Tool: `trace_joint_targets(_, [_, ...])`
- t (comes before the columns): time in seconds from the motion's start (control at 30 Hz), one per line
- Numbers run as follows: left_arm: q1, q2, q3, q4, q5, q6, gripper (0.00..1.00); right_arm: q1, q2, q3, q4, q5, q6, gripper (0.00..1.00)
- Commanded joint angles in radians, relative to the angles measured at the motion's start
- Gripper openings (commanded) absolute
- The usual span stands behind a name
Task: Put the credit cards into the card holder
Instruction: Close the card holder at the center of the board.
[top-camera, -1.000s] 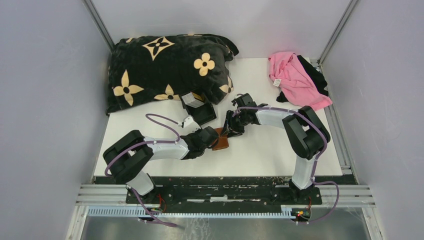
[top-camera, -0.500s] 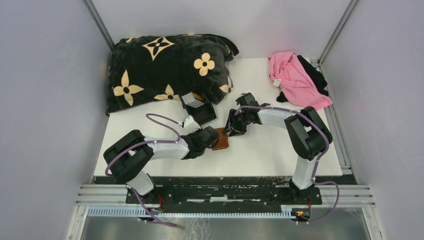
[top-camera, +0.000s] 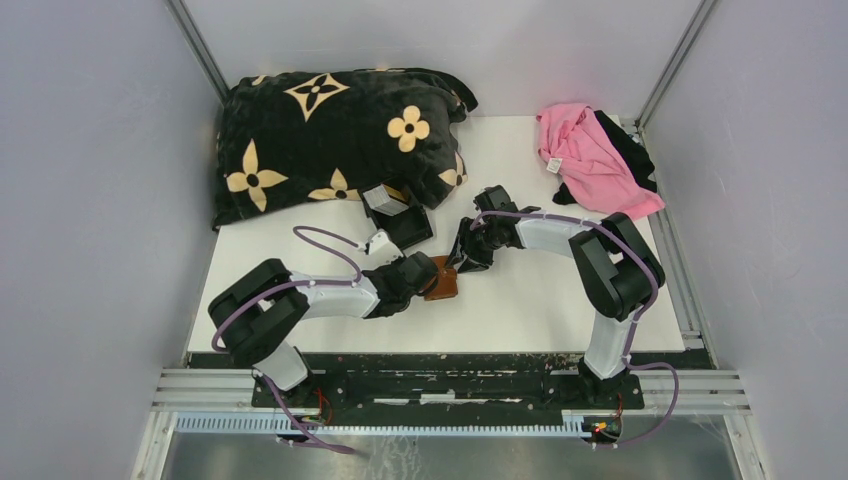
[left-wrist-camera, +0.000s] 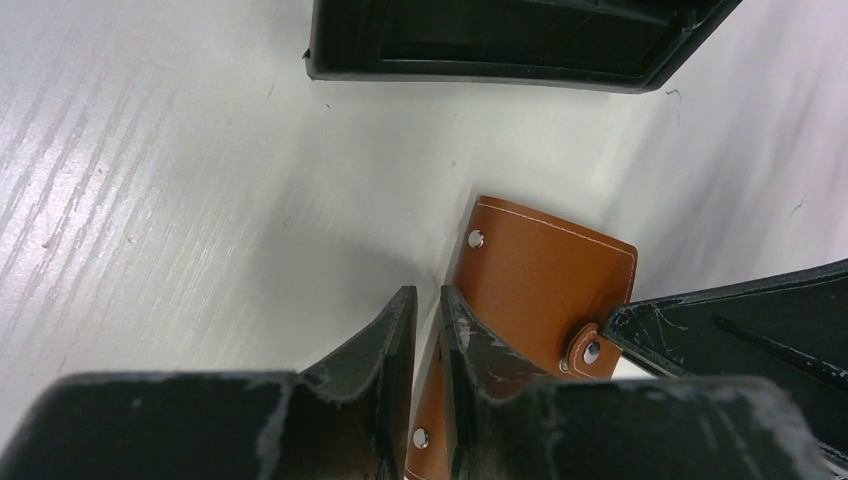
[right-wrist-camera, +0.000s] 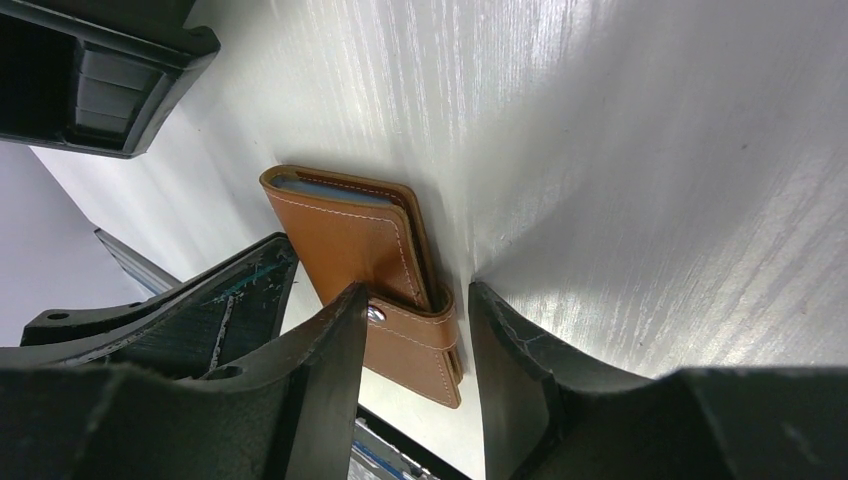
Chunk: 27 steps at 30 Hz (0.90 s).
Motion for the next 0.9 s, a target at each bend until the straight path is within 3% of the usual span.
trace_joint_targets(0.0, [0.000, 0.068, -0.046, -0.164, 0.109, 0.077, 0.24, -0.002, 0.052, -0.009, -0.050, 0.094, -0.018, 0.49])
trace_joint_targets(0.63, [-0.002, 0.074, -0.056, -0.144, 0.120, 0.071, 0.23, 0.059, 0.024, -0.070, -0.028, 0.132, 0.012, 0.47])
trace_joint_targets(0.87, [-0.001, 0.069, -0.066, -0.143, 0.123, 0.067, 0.24, 0.073, -0.024, -0.146, 0.064, 0.154, 0.050, 0.47])
